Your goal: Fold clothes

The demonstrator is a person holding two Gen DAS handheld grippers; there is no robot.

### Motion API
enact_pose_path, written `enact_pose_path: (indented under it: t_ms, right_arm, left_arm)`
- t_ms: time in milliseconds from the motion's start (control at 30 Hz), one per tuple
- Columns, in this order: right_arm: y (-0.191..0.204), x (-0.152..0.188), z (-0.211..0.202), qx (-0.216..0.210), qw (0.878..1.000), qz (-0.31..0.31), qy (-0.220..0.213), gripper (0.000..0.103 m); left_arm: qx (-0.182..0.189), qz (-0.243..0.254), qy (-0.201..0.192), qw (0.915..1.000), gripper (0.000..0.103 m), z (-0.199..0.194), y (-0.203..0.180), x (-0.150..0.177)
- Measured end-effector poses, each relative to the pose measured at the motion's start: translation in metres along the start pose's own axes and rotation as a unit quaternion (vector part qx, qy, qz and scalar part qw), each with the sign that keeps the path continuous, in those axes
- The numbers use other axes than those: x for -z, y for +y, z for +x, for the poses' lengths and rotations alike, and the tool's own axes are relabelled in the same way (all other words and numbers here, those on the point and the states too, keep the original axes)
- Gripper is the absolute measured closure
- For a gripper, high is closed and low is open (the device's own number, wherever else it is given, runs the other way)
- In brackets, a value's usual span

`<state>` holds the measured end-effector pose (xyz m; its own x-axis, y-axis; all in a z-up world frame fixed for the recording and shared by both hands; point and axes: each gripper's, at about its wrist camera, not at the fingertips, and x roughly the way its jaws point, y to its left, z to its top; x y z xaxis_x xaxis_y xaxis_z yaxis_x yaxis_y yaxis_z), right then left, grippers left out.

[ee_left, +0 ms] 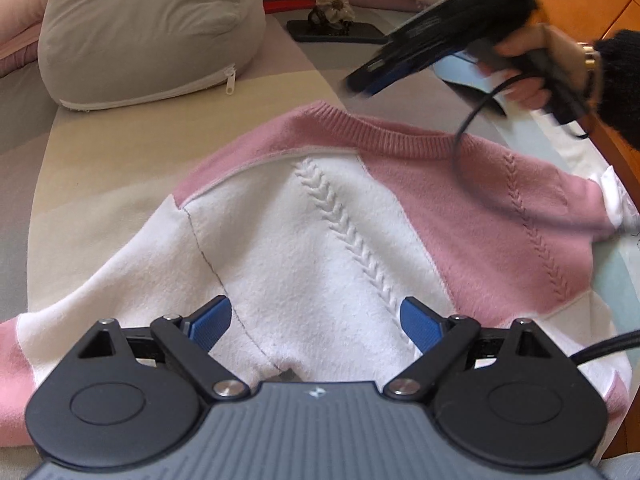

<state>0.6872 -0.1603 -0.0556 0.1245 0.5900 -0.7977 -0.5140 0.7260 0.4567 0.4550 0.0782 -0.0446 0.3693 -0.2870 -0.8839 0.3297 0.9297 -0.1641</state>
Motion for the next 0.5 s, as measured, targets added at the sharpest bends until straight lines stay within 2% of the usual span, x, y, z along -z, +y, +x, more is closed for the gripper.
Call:
enact_pose_path:
  t_ms: [133,267,500]
  right_arm:
    - [-0.030,0.028,-0.054,0.073,0.996,0.032,-0.034,0.057]
    - [-0.049,0.069,-0.089,0.159,0.986,0.050,-0.029,0.057]
    - [-0.076,0.134,-0.100,0.210,0.974,0.079,-0.017,0.057]
  left_arm:
    - [-0.007,0.002,0.006,1.0000,0.012,0.007,-0.007,-0.004]
    - [-0.005,0.009,0.006,0.9999,0.012,0.009,-0.018,-0.009]
    - [-0.006,0.040,0.013,0.9991,0.012,0.017,-0.047,-0.016]
